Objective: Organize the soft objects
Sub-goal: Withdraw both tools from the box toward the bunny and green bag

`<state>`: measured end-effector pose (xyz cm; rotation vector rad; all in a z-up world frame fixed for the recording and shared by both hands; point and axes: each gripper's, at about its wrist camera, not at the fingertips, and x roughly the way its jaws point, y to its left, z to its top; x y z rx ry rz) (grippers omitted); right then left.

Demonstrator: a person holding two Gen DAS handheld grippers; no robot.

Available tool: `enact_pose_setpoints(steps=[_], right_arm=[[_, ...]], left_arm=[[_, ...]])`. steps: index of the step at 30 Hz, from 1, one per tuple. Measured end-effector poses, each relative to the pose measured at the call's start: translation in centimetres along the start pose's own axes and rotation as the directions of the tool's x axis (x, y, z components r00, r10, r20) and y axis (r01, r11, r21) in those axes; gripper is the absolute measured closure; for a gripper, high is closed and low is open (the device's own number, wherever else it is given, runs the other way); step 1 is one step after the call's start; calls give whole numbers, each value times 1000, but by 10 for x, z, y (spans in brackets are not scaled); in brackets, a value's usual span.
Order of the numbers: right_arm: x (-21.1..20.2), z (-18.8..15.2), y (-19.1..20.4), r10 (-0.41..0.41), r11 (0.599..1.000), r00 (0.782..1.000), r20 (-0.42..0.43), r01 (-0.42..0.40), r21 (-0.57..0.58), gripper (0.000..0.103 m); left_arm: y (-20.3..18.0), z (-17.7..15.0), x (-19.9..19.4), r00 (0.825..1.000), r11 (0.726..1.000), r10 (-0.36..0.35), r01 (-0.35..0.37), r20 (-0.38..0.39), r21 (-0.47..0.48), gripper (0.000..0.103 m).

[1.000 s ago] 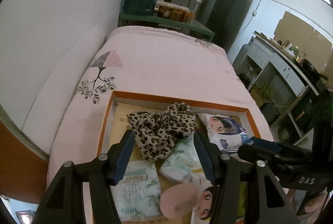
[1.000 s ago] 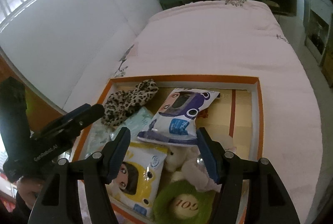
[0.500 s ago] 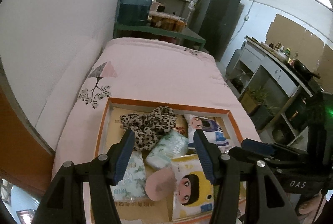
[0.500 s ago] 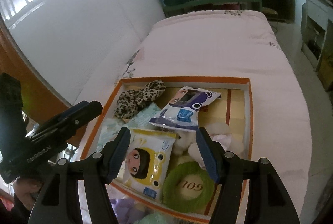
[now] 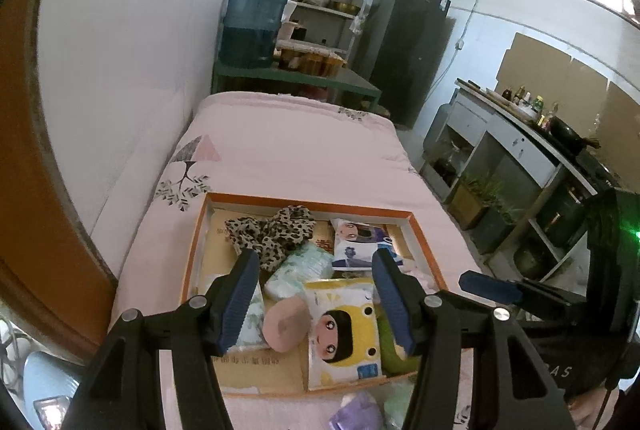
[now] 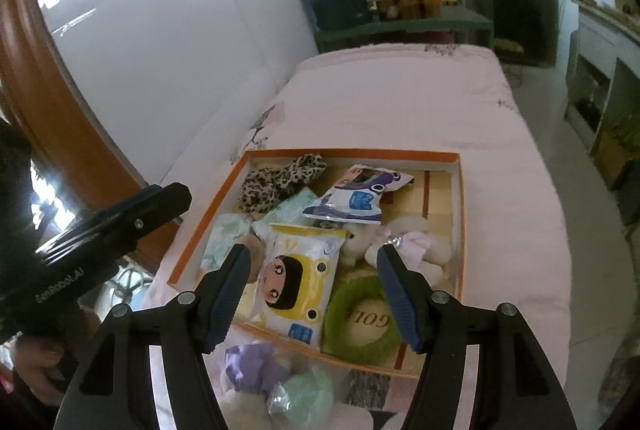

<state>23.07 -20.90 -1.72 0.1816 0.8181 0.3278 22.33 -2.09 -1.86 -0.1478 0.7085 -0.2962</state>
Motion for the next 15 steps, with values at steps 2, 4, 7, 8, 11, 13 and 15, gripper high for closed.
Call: enact_pose_setpoints(steps=[2, 4, 7, 8, 11, 13, 15], right_arm=[[-9, -5, 4, -14, 1000, 1000, 19, 14, -4, 36], [-15, -8, 8, -24, 1000, 999, 31, 25, -9, 36], [-25, -15, 14, -42, 999, 998, 54, 43, -17, 36], [-29, -18, 16, -49, 999, 997, 63, 50, -19, 36], [-39, -25, 20, -59, 998, 995, 78, 61, -19, 36], [-45, -29, 23, -64, 998, 994, 90, 67, -21, 36], [-52, -33, 26, -74, 997, 992, 105, 76, -24, 36]], left_arm=[[-3, -2, -7, 1000, 1000, -3, 3, 6, 5, 45], [-5, -5, -14, 1000, 1000, -5, 5, 15, 9, 45], [-8, -8, -23, 1000, 1000, -7, 7, 26, 12, 45], [-9, -10, -26, 1000, 1000, -8, 8, 30, 13, 45], [-14, -14, -36, 999, 1000, -10, 9, 40, 19, 45], [-16, -17, -42, 999, 1000, -11, 10, 48, 23, 45], [-19, -20, -47, 999, 1000, -12, 10, 52, 27, 45]])
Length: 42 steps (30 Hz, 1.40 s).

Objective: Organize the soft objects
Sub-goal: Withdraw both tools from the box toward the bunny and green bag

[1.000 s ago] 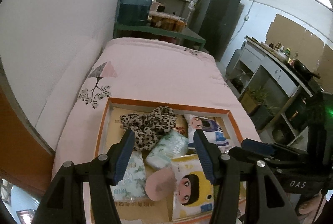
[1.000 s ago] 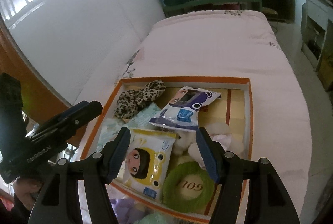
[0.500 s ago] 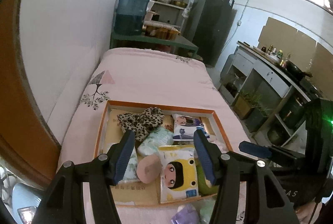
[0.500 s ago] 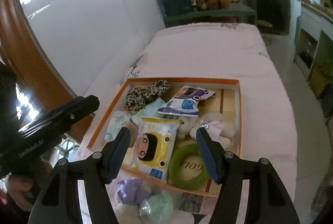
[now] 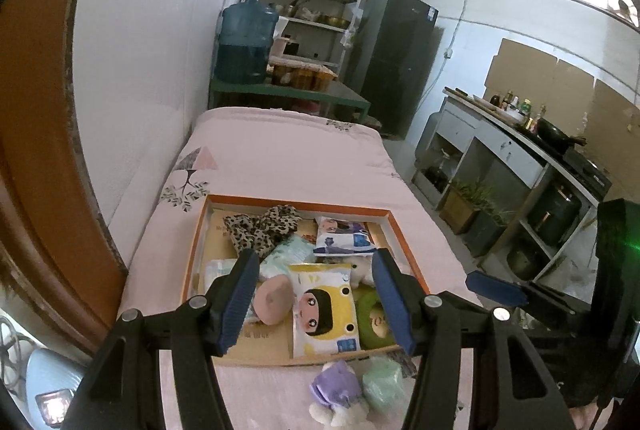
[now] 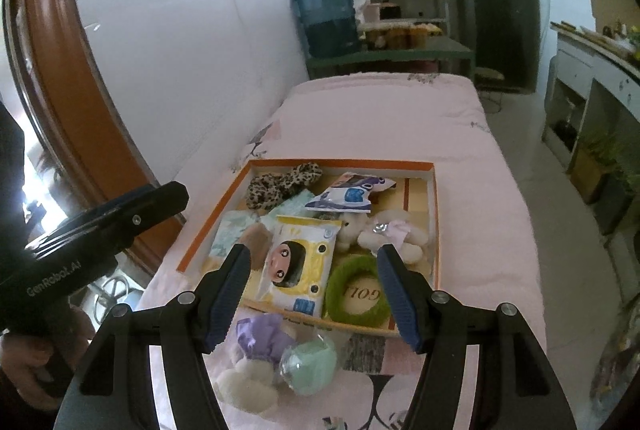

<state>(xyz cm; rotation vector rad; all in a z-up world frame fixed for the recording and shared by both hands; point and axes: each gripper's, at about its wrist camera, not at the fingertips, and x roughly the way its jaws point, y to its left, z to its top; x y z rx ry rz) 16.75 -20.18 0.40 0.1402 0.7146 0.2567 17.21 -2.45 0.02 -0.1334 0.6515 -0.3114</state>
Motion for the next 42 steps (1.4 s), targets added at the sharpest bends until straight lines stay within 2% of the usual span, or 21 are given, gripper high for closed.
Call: enact_pose_setpoints(steps=[13, 18, 27, 42], right_arm=[[-42, -23, 17, -42, 999, 996, 82, 44, -23, 36], [-56, -36, 24, -64, 997, 991, 114, 68, -28, 36], [-63, -60, 26, -67, 998, 991, 113, 68, -4, 36], [-65, -98, 17, -126, 992, 988, 93, 124, 31, 36]], left_arm=[[-21, -23, -40, 999, 998, 11, -14, 46, 66, 45], [-22, -34, -50, 998, 998, 15, -19, 55, 65, 45], [-18, -56, -65, 998, 998, 13, -16, 58, 57, 45], [-2, -95, -65, 999, 1000, 18, -18, 31, -2, 45]])
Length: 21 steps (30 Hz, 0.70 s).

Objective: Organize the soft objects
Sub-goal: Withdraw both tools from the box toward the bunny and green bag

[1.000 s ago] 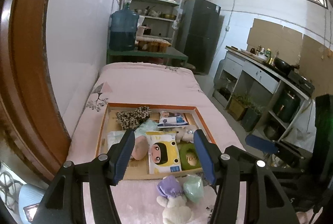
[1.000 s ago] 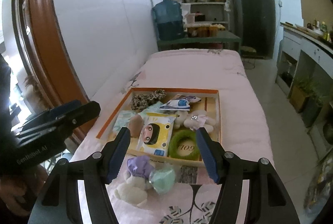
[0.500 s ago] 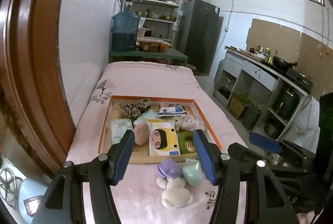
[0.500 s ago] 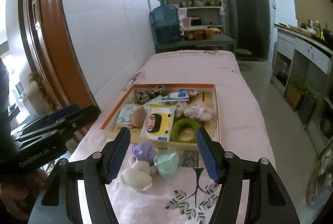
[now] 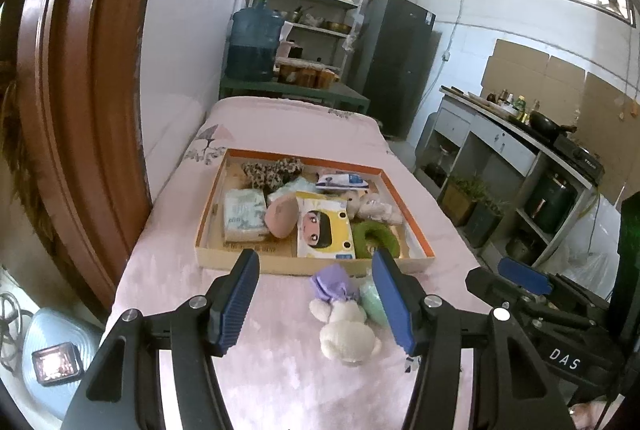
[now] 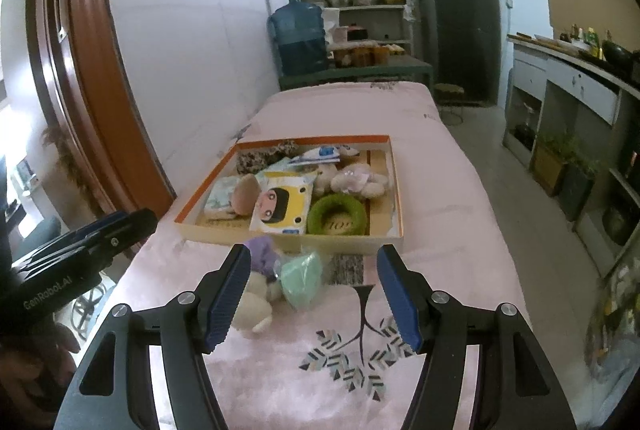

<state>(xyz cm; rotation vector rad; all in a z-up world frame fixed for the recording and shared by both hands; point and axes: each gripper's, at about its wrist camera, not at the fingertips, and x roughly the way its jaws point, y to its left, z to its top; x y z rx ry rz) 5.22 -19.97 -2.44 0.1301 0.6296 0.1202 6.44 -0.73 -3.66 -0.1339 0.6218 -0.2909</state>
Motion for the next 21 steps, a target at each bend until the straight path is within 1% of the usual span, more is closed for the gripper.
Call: enact_pose_setpoints(steps=[10, 21], right_arm=[[11, -20, -2, -11, 1000, 1000, -29, 11, 0, 36], [23, -28, -15, -5, 999, 998, -58, 7, 33, 36]], left_arm=[[-7, -18, 15, 999, 1000, -2, 2, -46, 7, 45], [-13, -31, 40, 994, 1000, 4, -2, -106, 19, 45]])
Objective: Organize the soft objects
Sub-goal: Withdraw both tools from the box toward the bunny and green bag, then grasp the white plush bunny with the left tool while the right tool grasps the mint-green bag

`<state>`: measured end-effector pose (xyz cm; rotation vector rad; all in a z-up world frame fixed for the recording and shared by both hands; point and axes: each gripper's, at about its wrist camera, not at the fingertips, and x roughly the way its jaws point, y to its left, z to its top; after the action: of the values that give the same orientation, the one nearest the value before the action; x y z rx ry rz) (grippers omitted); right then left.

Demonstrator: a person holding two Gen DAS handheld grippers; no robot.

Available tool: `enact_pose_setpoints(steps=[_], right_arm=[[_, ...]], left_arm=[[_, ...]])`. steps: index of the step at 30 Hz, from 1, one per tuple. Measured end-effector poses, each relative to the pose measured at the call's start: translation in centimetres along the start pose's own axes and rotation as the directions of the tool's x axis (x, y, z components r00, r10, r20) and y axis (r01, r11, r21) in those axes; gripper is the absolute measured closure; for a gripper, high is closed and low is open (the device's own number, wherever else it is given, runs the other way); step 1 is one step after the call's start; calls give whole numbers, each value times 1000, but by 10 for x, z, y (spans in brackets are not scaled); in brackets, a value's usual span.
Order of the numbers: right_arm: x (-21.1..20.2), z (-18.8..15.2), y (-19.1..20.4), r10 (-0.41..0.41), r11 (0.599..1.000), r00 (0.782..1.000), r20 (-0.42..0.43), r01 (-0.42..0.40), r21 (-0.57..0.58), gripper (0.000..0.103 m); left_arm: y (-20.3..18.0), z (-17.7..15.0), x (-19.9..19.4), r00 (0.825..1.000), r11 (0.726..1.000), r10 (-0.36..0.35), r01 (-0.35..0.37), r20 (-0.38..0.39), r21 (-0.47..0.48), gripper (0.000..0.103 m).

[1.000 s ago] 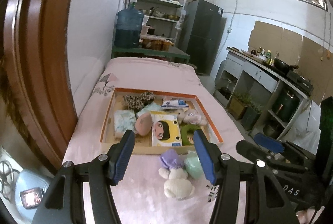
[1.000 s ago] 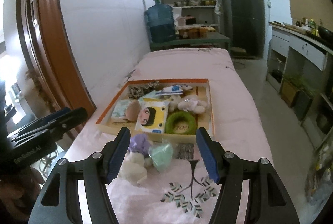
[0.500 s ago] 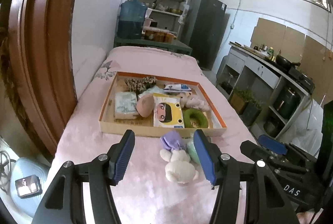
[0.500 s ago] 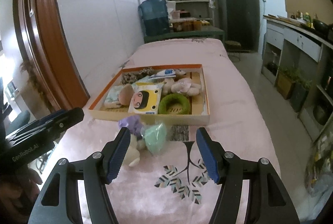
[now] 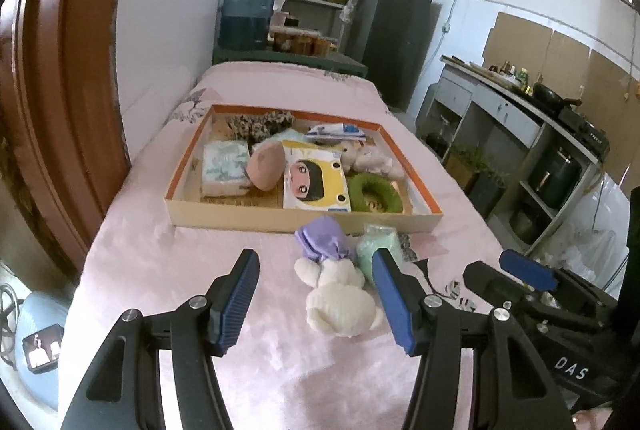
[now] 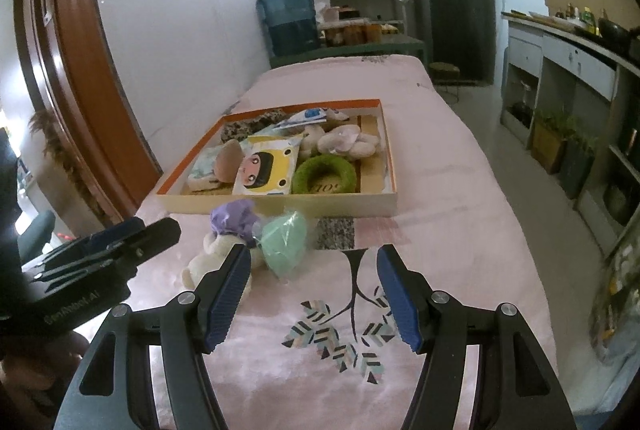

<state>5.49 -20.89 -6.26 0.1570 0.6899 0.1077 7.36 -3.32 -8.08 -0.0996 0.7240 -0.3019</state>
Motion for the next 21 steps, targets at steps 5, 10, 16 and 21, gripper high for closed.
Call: enact_pose_setpoints(steps=[5, 10, 16, 21], right_arm=[[6, -2, -7, 2, 1000, 1000, -10, -2, 18, 36], [12, -2, -14, 4, 999, 1000, -21, -4, 34, 36], [17, -1, -18, 11, 999, 1000, -28, -10, 44, 36], [21, 1, -18, 19, 999, 999, -33, -17, 42, 36]], left_arm=[[1, -7, 15, 999, 1000, 2, -2, -40, -7, 45], [-1, -10, 27, 998, 1000, -6, 5, -69, -12, 45], [-3, -11, 42, 995, 1000, -14, 12, -96, -22, 45], [-2, -15, 54, 992, 999, -13, 9, -122, -32, 45]])
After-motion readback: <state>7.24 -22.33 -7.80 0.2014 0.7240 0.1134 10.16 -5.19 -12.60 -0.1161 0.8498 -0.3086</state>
